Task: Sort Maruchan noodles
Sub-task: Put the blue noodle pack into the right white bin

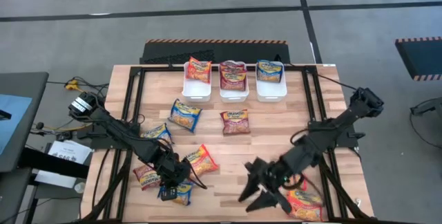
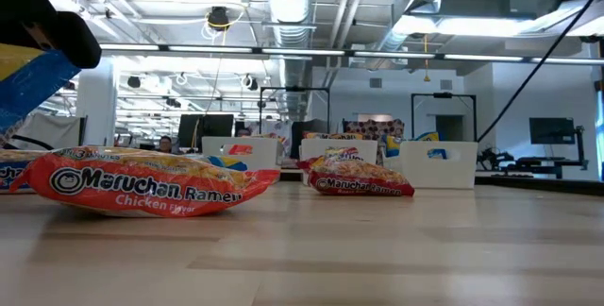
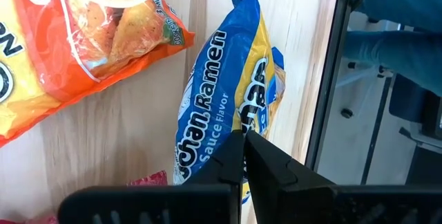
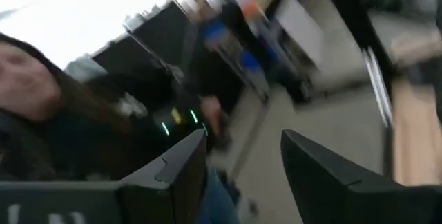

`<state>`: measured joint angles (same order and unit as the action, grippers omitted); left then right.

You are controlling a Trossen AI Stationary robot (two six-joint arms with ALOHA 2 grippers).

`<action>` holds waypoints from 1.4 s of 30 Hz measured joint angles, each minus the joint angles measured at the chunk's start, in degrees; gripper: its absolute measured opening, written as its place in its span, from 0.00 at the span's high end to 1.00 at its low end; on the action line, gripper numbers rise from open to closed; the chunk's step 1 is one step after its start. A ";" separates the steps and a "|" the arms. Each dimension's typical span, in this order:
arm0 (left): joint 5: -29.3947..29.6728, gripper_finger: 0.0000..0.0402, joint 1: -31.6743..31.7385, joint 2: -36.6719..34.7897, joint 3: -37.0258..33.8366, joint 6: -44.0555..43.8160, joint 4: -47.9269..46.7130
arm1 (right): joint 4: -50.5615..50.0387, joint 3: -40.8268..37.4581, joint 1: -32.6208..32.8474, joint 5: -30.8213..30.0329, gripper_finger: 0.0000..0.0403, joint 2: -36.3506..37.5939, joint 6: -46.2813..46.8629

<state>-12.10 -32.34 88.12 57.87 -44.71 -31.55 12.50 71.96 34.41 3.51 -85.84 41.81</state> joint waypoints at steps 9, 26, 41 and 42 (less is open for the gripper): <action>-0.04 1.00 0.02 0.00 0.00 -0.09 0.08 | -27.27 -0.04 4.39 -15.78 0.53 -0.11 10.72; 1.08 1.00 0.08 0.00 0.02 -1.17 2.01 | -23.21 -0.04 3.48 -19.79 0.53 -15.58 9.49; 3.37 1.00 0.34 0.01 0.02 -3.57 2.86 | -2.00 -0.02 -5.55 -15.35 0.53 -26.07 -0.73; 3.34 1.00 0.35 0.02 0.02 -3.56 2.77 | -1.98 -0.08 -5.83 -15.33 0.53 -26.14 -0.75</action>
<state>-8.75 -31.99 88.14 57.89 -48.27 -28.78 10.52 71.88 28.58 -11.82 -111.98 41.06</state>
